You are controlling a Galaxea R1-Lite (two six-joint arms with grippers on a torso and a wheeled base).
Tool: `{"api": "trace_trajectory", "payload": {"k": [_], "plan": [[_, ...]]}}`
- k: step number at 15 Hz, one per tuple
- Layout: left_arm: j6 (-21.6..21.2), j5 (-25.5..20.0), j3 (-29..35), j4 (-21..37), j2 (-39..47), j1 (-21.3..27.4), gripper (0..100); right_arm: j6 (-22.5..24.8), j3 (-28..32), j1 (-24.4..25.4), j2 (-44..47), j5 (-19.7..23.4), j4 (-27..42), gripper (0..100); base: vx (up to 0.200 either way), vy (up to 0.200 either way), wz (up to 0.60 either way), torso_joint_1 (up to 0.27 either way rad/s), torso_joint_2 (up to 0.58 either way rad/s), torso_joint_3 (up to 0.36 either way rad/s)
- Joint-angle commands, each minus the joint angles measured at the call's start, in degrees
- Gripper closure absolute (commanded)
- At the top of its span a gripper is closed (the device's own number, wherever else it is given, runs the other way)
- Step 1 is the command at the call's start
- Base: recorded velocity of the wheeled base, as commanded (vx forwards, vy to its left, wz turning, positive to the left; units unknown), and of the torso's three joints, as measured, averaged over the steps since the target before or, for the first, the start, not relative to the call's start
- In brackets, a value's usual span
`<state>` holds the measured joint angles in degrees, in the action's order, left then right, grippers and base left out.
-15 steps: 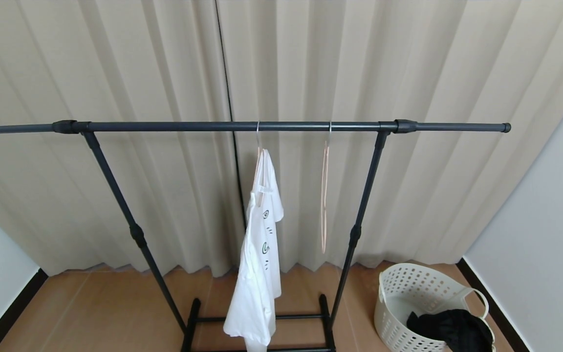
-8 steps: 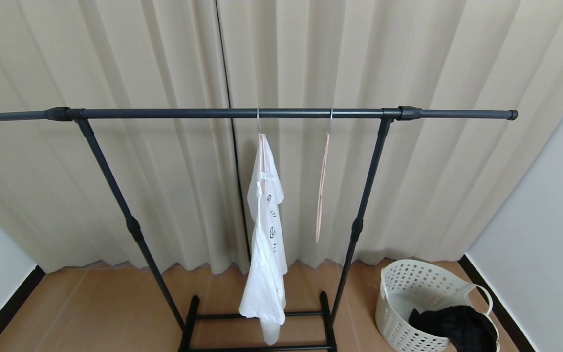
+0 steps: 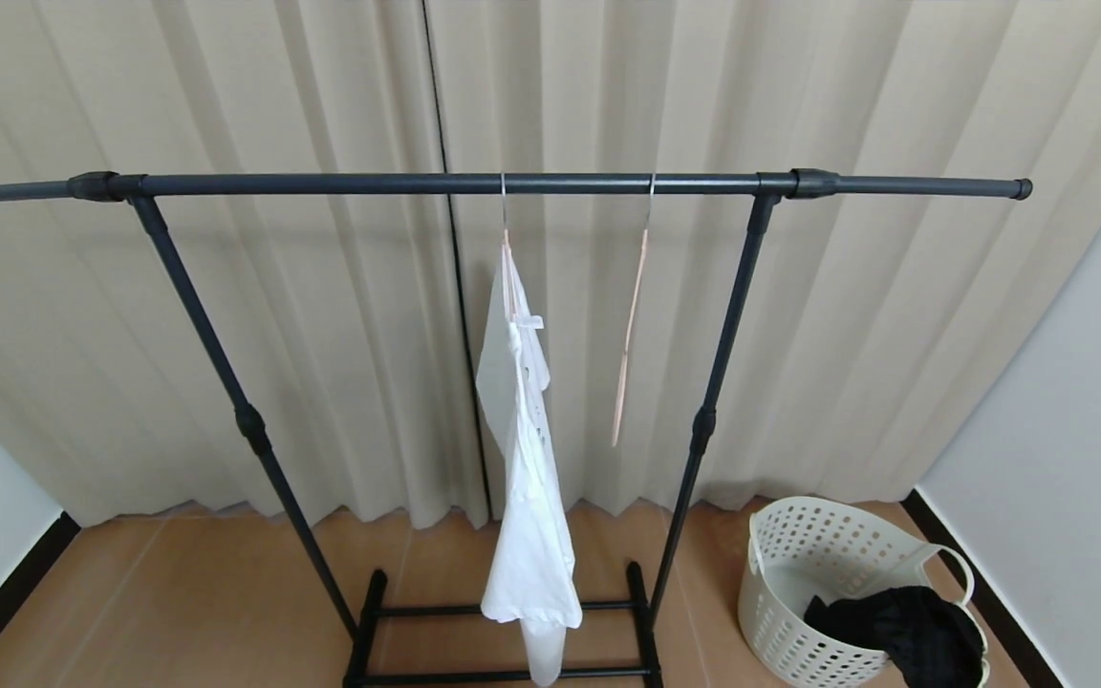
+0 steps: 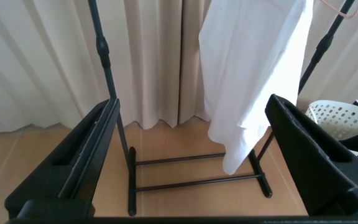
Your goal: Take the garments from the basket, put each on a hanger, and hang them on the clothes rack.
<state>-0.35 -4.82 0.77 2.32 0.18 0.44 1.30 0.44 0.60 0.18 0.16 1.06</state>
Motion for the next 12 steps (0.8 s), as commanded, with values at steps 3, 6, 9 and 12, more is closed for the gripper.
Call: {"api": "trace_trajectory", "payload": {"k": [3, 6, 9, 12], "plan": [[0.1, 0.0, 0.0, 0.1, 0.1, 0.1, 0, -0.1, 0.0, 0.0, 0.1, 0.0, 0.0, 0, 0.0, 0.0, 0.0, -0.155, 0.39, 0.216], [0.1, 0.0, 0.0, 0.0, 0.1, 0.1, 0, -1.0, 0.0, 0.0, 0.1, 0.0, 0.0, 0, 0.0, 0.0, 0.0, -0.198, 0.48, 0.277], [0.1, 0.0, 0.0, 0.0, 0.1, 0.1, 0, -1.6, 0.1, 0.0, 0.1, 0.0, 0.1, 0, 0.0, 0.0, 0.0, -0.217, 0.55, 0.343], [0.2, 0.0, 0.0, 0.1, 0.1, 0.0, 0, -1.7, 0.1, 0.0, 0.1, 0.0, 0.1, 0, 0.0, 0.0, 0.0, -0.209, 0.54, 0.336]]}}
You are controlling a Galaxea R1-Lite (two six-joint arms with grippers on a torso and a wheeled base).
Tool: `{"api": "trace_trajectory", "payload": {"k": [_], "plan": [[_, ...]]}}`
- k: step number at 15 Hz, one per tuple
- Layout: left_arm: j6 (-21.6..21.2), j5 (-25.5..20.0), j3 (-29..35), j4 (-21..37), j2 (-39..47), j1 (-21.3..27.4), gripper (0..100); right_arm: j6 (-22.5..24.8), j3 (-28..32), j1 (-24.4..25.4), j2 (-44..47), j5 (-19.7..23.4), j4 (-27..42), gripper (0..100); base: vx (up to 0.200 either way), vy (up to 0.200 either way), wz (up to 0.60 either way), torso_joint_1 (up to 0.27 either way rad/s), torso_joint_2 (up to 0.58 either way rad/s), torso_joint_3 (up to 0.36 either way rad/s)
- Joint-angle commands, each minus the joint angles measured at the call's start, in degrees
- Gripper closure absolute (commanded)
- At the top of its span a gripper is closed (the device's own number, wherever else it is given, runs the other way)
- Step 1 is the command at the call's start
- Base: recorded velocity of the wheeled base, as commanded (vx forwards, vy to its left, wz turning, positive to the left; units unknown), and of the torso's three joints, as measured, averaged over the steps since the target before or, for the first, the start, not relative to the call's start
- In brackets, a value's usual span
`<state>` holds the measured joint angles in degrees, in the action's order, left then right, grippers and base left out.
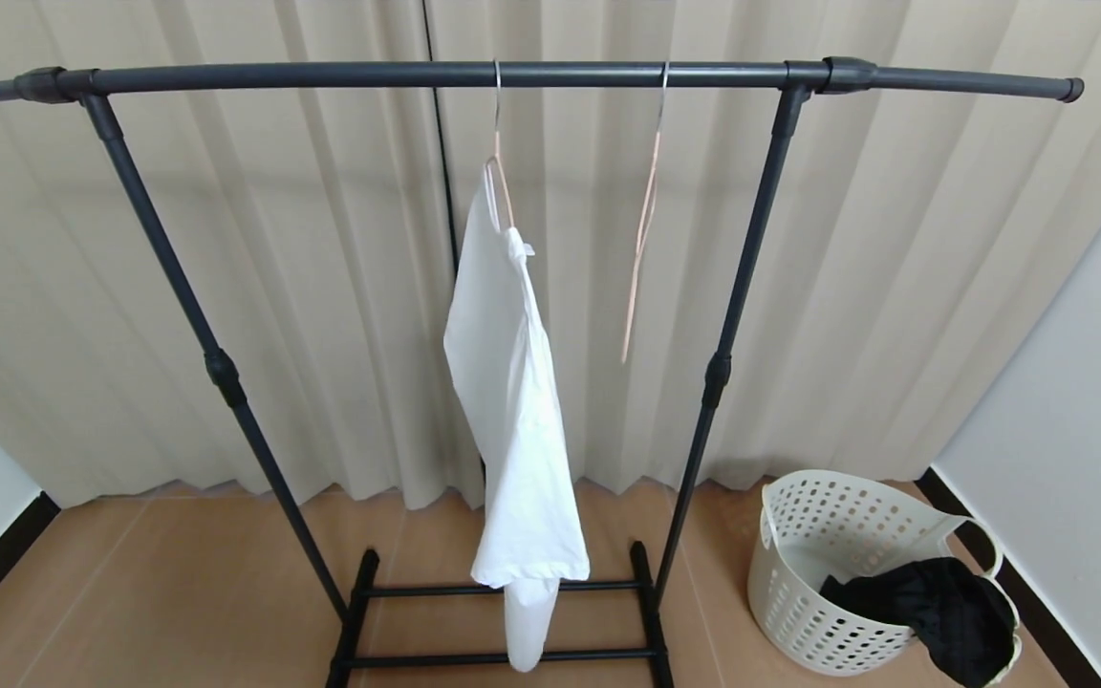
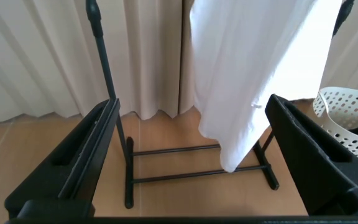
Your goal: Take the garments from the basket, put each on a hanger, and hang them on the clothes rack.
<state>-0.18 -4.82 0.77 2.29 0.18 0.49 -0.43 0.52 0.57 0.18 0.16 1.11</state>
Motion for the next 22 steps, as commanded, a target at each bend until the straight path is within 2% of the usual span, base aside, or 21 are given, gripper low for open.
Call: {"api": "trace_trajectory", "payload": {"k": [1, 10, 14, 17, 22], "plan": [[0.0, 0.0, 0.0, 0.0, 0.1, 0.0, 0, 0.0, 0.0, 0.0, 0.1, 0.0, 0.0, 0, 0.0, 0.0, 0.0, -0.193, 0.52, 0.339], [0.0, 0.0, 0.0, 0.1, 0.1, 0.0, 0, -0.1, 0.0, 0.0, 0.1, -0.1, 0.0, 0, 0.0, 0.0, 0.0, -0.155, 0.49, 0.34], [0.0, 0.0, 0.0, 0.0, 0.1, 0.0, 0, 0.1, 0.0, 0.0, 0.1, -0.1, 0.0, 0, 0.0, 0.0, 0.0, -0.099, 0.46, 0.361], [0.0, 0.0, 0.0, 0.1, 0.1, 0.0, 0, 0.1, 0.0, 0.0, 0.1, -0.1, 0.0, 0, 0.0, 0.0, 0.0, -0.033, 0.21, 0.165], [0.1, 0.0, 0.0, 0.1, 0.1, 0.0, 0, 0.0, 0.0, 0.0, 0.1, 0.0, 0.0, 0, 0.0, 0.0, -0.6, -0.001, 0.02, 0.025]]}}
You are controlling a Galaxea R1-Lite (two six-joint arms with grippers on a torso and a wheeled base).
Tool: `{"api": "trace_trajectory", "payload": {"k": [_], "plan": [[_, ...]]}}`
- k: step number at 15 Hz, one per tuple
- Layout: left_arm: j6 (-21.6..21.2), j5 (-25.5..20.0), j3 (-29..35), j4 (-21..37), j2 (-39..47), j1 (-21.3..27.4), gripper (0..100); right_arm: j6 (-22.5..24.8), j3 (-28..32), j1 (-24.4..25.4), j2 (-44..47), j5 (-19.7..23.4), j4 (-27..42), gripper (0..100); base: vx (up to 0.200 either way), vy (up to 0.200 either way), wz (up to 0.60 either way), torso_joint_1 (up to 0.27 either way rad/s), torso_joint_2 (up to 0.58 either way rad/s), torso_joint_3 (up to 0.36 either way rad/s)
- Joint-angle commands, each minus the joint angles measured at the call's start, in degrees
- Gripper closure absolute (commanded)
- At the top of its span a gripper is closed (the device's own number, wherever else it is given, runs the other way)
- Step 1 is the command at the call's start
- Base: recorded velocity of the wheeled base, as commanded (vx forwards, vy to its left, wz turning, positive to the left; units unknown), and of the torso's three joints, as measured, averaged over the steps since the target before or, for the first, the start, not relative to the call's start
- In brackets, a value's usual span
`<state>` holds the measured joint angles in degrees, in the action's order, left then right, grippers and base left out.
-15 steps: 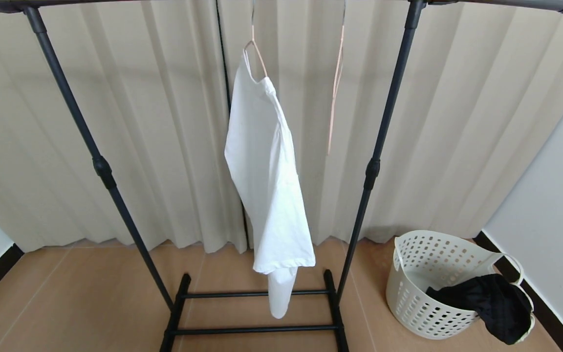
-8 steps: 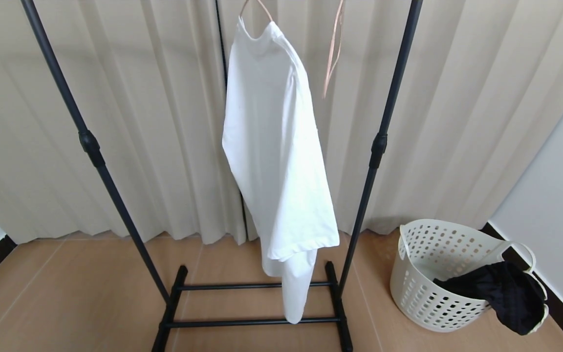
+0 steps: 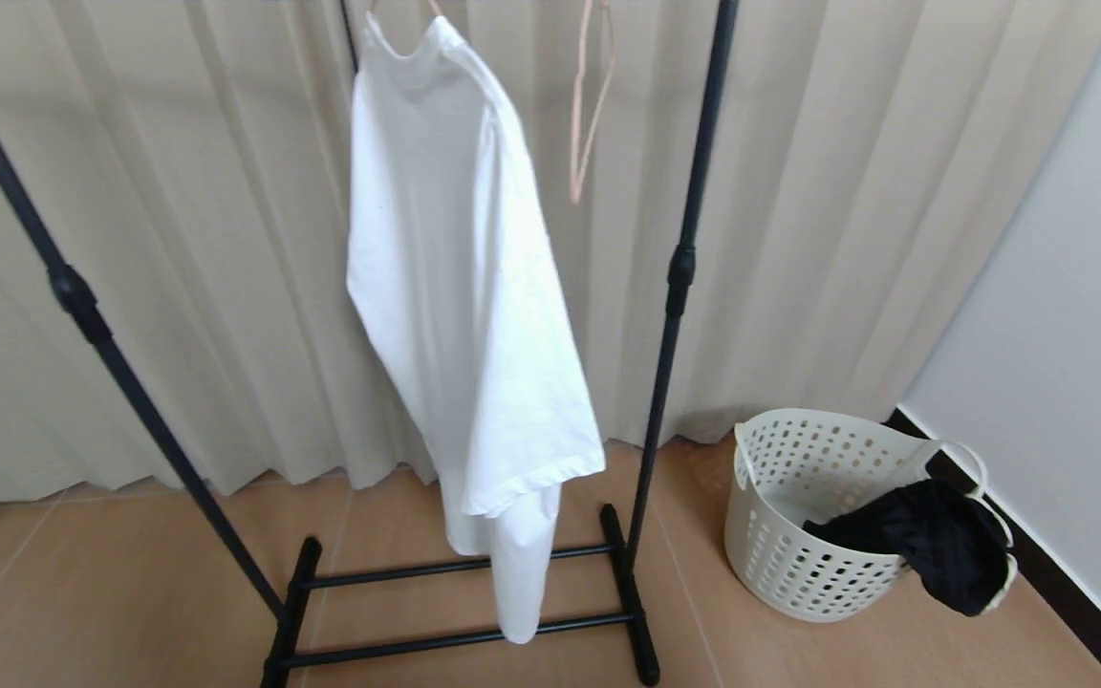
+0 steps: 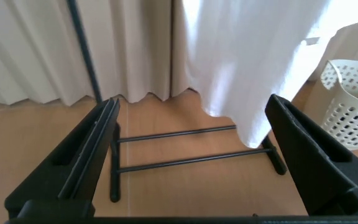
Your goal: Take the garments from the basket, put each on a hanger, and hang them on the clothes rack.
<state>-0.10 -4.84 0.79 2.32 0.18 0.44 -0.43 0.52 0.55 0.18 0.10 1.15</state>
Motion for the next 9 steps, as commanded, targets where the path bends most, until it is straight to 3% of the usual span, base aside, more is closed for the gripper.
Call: {"api": "trace_trajectory", "payload": {"k": [1, 9], "plan": [[-0.1, 0.0, 0.0, 0.1, 0.1, 0.0, 0, 0.0, 0.0, 0.1, 0.1, 0.1, 0.0, 0, 0.0, 0.0, -0.6, 0.002, 0.01, 0.007], [0.0, 0.0, 0.0, 0.1, 0.1, 0.0, 0, -0.1, 0.0, 0.1, 0.1, 0.1, 0.0, 0, 0.0, -0.2, 0.0, 0.001, 0.0, 0.004]]}}
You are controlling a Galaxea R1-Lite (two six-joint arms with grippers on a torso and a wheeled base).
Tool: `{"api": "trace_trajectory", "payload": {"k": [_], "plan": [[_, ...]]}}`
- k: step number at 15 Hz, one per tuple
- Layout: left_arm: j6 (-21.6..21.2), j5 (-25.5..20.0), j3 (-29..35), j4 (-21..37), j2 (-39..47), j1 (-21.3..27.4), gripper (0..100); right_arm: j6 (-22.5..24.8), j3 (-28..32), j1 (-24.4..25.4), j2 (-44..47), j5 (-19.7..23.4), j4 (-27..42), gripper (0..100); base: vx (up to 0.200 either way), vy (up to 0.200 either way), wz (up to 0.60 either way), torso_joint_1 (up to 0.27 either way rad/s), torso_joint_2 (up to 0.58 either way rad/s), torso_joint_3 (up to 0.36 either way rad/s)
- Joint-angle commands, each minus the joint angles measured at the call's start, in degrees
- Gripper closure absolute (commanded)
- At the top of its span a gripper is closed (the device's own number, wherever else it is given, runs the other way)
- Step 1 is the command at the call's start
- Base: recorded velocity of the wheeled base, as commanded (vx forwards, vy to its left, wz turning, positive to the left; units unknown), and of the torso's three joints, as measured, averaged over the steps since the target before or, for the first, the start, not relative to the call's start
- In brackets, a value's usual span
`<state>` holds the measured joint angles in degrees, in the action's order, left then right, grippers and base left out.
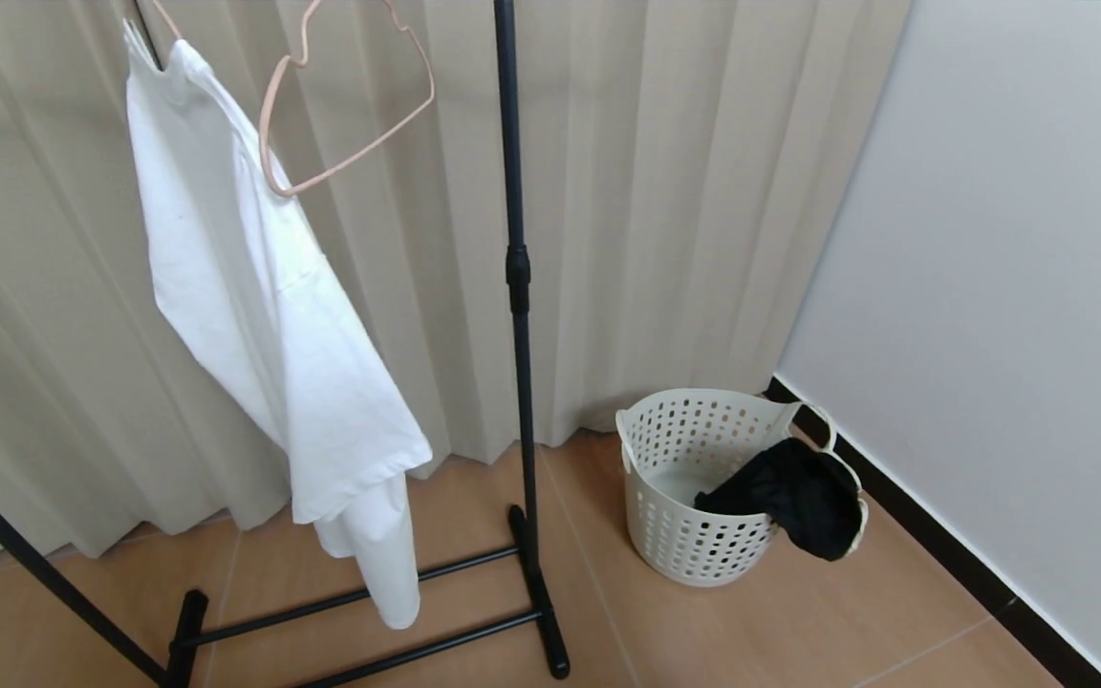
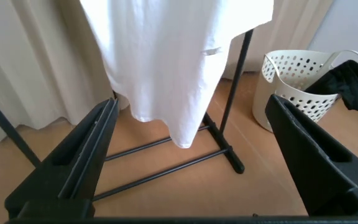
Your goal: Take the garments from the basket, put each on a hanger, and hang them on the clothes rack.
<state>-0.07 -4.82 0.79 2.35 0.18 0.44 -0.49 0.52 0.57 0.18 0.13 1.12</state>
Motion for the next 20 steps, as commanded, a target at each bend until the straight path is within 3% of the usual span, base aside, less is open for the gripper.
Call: {"api": "trace_trajectory", "payload": {"k": [1, 15, 20], "plan": [[0.0, 0.0, 0.0, 0.0, 0.1, 0.0, 0, 0.0, 0.0, 0.0, 0.1, 0.0, 0.0, 0, 0.0, -0.2, 0.0, -0.002, 0.0, 0.007], [0.2, 0.0, 0.0, -0.1, 0.1, 0.0, 0, -0.3, 0.0, 0.0, 0.0, 0.0, 0.0, 0, 0.0, -0.2, 0.0, 0.003, 0.0, 0.002], [0.2, 0.0, 0.0, 0.0, 0.1, 0.0, 0, -0.2, 0.0, 0.0, 0.1, 0.0, 0.0, 0, 0.2, -0.04, 0.0, 0.0, 0.0, 0.004]]}}
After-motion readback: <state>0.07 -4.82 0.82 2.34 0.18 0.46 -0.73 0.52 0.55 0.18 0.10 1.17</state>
